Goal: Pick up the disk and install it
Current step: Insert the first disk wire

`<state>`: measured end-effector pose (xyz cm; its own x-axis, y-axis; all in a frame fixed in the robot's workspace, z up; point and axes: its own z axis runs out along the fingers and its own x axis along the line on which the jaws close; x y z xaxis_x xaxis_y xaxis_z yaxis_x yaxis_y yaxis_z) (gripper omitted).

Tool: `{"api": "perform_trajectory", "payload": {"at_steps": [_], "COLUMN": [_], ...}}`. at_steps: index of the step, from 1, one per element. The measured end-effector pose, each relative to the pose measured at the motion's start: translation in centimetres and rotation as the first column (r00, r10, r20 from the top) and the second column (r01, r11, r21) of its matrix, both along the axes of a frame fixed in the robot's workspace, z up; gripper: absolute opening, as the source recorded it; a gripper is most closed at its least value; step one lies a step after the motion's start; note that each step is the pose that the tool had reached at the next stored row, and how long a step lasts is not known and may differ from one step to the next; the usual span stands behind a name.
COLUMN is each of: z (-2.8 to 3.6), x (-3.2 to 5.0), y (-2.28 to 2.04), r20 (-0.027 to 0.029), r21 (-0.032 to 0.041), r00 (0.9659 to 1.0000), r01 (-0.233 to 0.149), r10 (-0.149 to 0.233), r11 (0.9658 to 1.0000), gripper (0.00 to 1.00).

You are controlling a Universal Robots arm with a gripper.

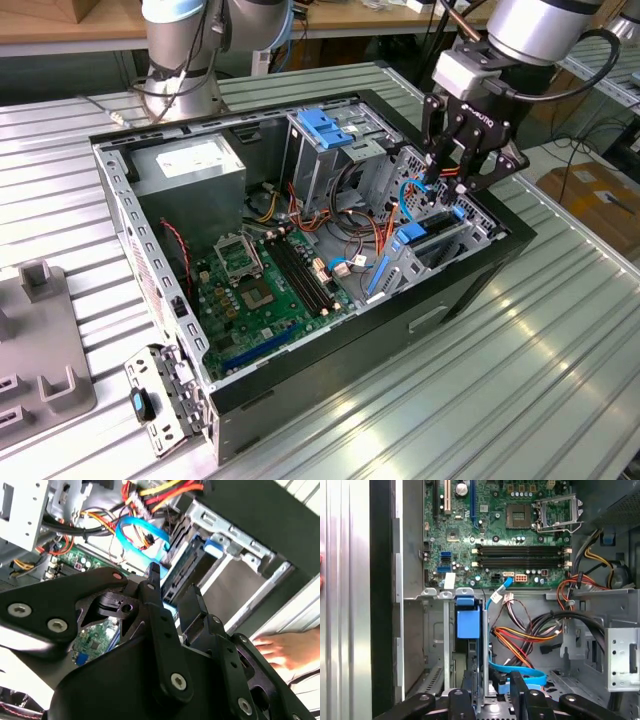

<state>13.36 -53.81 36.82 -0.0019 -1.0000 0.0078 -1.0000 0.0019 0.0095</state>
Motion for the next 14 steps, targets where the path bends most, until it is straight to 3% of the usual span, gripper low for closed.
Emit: {"api": "perform_trajectory", "payload": {"at_steps": [2, 5, 11, 12, 14], "z": [-0.69, -1.09, -1.15, -1.15, -1.16], "x": [0.34, 0.34, 0.34, 0.35, 0.35], "y": [0.26, 0.29, 0.29, 0.29, 0.29], "r20": [0.0, 0.0, 0.0, 0.0, 0.0], "r21": [0.0, -0.0006, -0.0008, -0.0008, -0.0007], "r00": [1.0, 1.0, 1.0, 1.0, 1.0], "r01": [0.0, 0.0, 0.0, 0.0, 0.0], "r10": [0.0, 0.0, 0.0, 0.0, 0.0], "r11": [1.0, 1.0, 1.0, 1.0, 1.0], "gripper": [0.42, 0.42, 0.42, 0.35, 0.35]}}
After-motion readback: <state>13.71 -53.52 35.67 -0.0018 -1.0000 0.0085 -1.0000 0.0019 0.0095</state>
